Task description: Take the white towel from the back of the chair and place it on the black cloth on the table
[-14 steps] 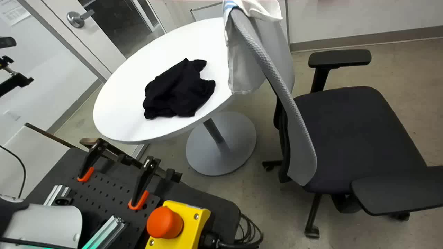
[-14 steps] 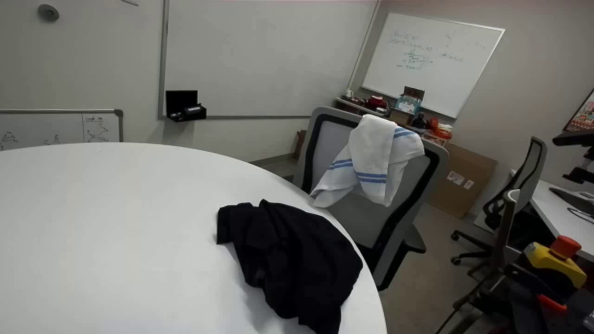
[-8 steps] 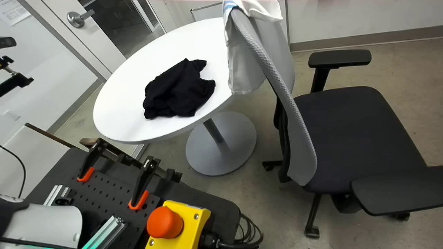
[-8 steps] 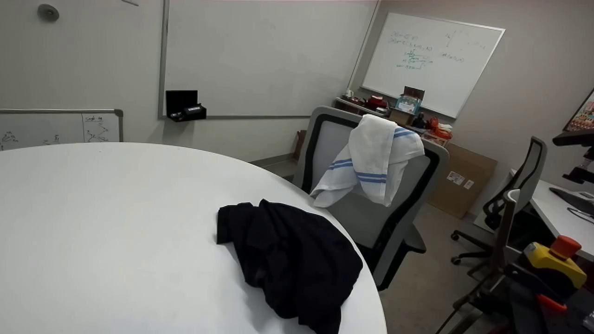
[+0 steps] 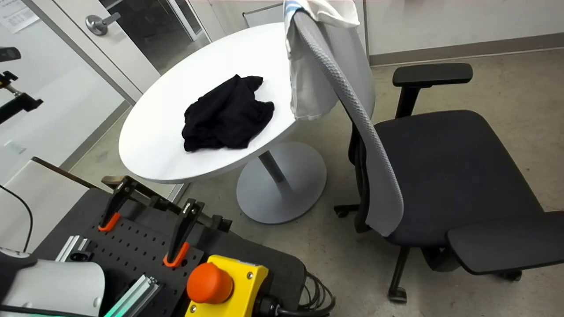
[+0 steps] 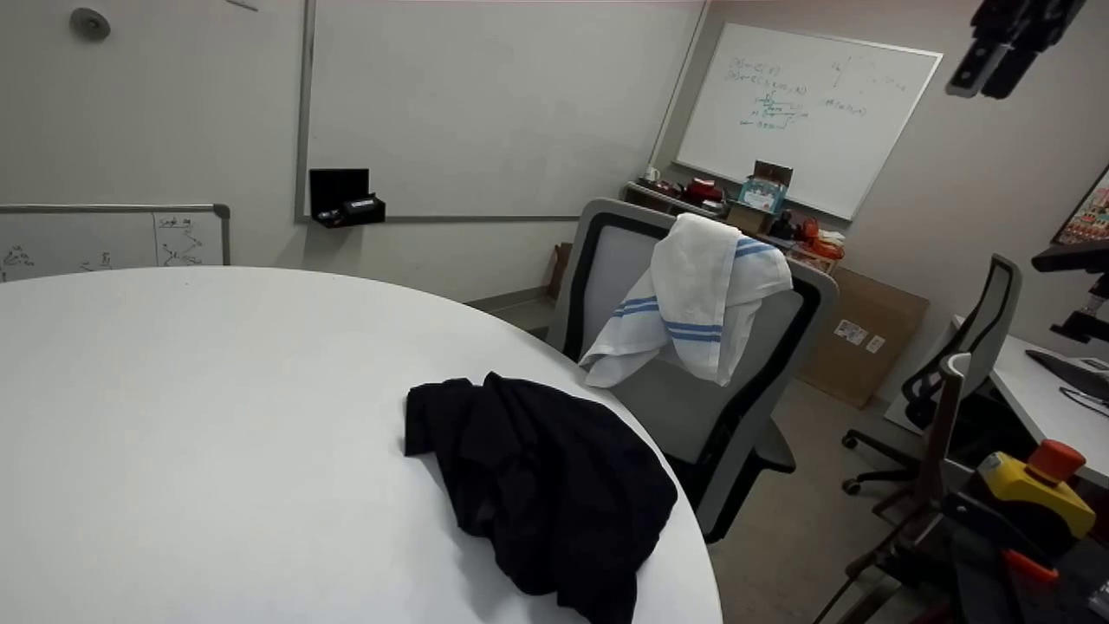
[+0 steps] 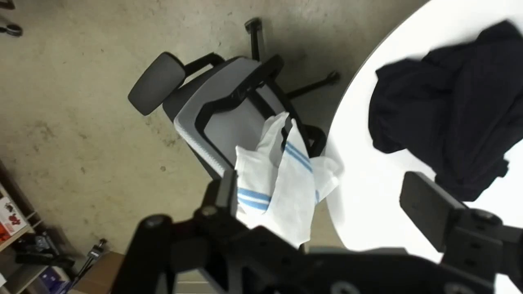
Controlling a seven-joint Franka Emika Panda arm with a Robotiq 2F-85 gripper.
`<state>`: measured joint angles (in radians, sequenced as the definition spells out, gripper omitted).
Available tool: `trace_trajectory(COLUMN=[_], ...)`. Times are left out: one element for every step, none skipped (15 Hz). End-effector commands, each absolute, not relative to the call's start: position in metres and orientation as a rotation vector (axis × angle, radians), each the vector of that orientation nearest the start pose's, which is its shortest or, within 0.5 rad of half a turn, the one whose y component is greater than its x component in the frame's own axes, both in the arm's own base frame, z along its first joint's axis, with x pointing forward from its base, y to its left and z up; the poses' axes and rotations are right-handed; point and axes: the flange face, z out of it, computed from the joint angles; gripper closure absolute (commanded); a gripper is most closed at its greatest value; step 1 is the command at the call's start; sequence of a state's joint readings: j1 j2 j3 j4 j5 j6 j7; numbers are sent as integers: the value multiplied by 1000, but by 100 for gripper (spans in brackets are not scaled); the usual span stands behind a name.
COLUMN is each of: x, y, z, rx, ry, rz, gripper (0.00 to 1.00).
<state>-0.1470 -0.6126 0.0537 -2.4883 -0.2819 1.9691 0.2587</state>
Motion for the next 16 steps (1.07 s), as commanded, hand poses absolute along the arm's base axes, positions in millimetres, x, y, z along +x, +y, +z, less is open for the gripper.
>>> trace_trajectory(x=[415, 427, 438, 449, 461, 473, 483, 496, 507, 520, 530, 542, 552, 563, 571, 580], y=[-92, -105, -117, -128, -138, -147, -155, -163, -170, -176, -181, -185, -188, -189, -190, -188], z=[500, 494, 488, 480, 471, 460, 451, 440, 430, 421, 413, 407, 400, 393, 387, 379], rx=[-3388, -3372, -3355, -3341, -3333, -3326, -3317, -3313, -3307, -3306, -3306, -3307, -3309, -3311, -3312, -3309], ry=[644, 706, 762, 809, 842, 871, 894, 902, 911, 911, 918, 919, 921, 917, 918, 907], rz=[-309, -322, -329, -320, -295, -254, -210, -134, -77, -35, -7, 22, 48, 75, 104, 138], gripper=[0, 0, 0, 0, 0, 0, 0, 0, 0, 0, 0, 0, 0, 0, 0, 0])
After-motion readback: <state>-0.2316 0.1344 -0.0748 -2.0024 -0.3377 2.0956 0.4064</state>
